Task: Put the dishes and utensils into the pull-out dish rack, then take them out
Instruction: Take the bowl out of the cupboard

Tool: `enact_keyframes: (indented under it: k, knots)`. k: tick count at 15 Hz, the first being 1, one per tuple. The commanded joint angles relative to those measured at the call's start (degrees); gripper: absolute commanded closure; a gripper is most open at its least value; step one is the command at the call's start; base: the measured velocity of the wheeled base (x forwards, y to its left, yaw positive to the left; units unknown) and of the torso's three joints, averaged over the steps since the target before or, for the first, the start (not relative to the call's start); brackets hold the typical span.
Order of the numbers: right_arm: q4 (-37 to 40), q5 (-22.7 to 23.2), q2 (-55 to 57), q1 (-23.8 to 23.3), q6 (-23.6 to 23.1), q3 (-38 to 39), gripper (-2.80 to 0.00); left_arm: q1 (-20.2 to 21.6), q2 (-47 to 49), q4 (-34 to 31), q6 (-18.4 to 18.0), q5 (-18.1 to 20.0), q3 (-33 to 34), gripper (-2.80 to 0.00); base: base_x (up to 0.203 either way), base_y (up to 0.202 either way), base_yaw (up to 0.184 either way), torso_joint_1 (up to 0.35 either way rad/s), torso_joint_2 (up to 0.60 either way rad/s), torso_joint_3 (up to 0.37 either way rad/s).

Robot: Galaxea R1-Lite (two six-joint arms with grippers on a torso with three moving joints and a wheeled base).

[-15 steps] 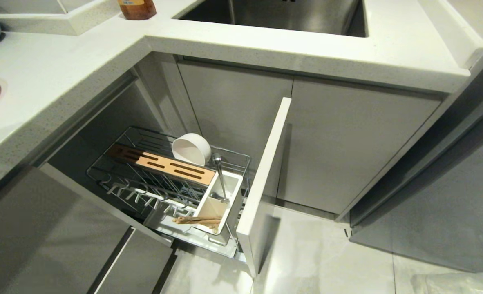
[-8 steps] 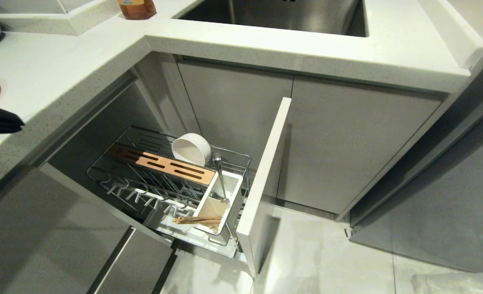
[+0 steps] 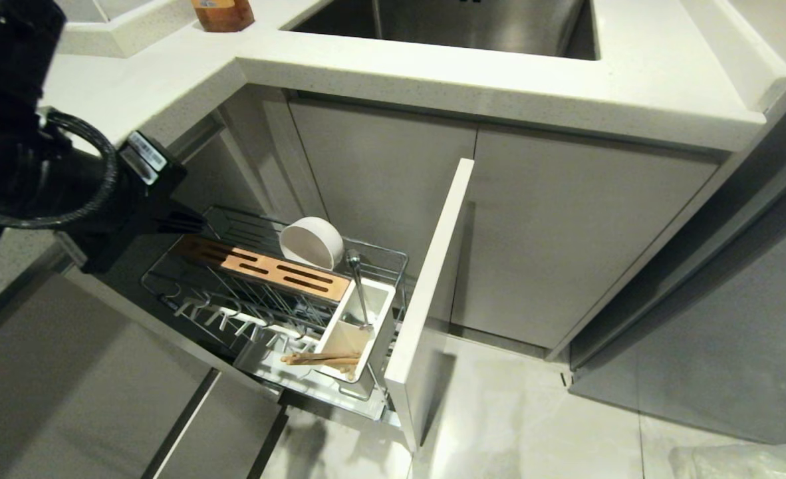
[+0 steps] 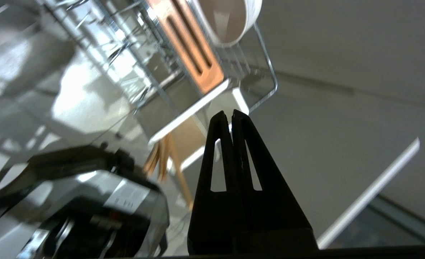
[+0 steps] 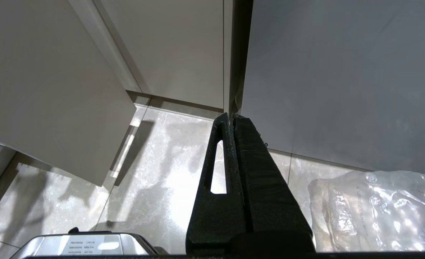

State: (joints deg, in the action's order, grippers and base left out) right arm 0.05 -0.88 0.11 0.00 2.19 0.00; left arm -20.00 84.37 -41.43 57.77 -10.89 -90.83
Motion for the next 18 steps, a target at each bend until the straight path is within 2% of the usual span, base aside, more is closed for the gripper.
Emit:
enact_keyframes:
  k: [1,4,8,17,18]
  knots:
    - [0.0,-0.1,0.0,0.0,0.0,0.2,0.0,0.3,3.3,4.7,0.3,-0.3,3.2,0.0,0.0,0.0,0.0,0.0,0.0,0.0]
    - [0.0,0.0,0.0,0.0,0.0,0.2,0.0,0.3,7.1,11.9,-0.1,-0.5,7.0,0.0,0.0,0.0,0.0,0.0,0.0,0.0]
    - [0.0,0.0,0.0,0.0,0.0,0.1,0.0,0.8,12.3,18.4,-0.6,-1.2,8.1,0.0,0.0,0.0,0.0,0.0,0.0,0.0]
    - [0.0,0.0,0.0,0.0,0.0,0.2,0.0,2.1,17.1,22.4,-1.4,-1.2,6.7,0.0,0.0,0.0,0.0,0.0,0.0,0.0]
    - [0.0,0.0,0.0,0.1,0.0,0.1,0.0,2.0,17.5,22.5,-1.4,-1.2,6.7,-0.73,0.0,0.0,0.0,0.0,0.0,0.0]
